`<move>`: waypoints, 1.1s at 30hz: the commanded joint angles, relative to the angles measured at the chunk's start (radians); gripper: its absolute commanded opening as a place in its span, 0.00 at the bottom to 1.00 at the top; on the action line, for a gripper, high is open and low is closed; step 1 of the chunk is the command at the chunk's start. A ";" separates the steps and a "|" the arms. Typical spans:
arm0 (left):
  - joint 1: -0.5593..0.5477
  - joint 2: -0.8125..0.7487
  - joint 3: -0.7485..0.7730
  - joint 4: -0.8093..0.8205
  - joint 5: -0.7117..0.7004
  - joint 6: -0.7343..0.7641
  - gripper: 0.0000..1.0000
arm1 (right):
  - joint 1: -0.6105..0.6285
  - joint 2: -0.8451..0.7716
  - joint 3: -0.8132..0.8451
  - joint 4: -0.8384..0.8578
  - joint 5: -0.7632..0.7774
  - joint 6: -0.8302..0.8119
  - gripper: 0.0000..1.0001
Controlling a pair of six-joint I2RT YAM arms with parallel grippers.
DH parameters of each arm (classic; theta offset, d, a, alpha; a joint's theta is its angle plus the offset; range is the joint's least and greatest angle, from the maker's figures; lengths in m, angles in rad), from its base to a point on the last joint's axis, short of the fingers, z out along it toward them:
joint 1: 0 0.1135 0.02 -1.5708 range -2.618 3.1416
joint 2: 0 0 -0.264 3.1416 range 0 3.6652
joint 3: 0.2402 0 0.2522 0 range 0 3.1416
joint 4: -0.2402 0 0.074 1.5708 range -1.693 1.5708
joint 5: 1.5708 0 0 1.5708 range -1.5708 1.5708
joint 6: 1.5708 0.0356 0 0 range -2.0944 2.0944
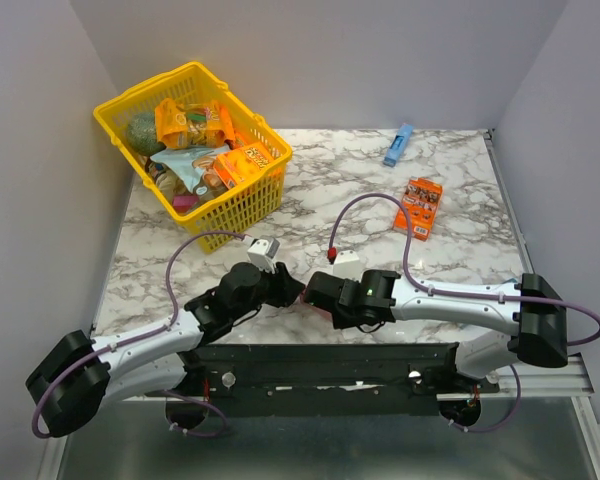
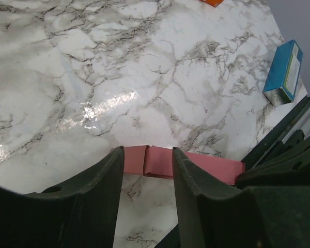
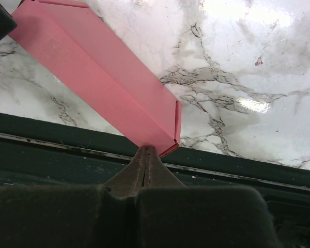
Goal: Fold the paper box
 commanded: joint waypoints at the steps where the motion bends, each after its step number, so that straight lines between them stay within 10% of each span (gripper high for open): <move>1: -0.002 0.027 0.003 -0.100 0.006 0.030 0.45 | 0.000 0.034 -0.050 -0.064 -0.006 0.010 0.03; 33: -0.032 0.090 -0.034 -0.142 0.071 0.074 0.00 | 0.000 0.040 -0.044 -0.069 -0.006 0.008 0.03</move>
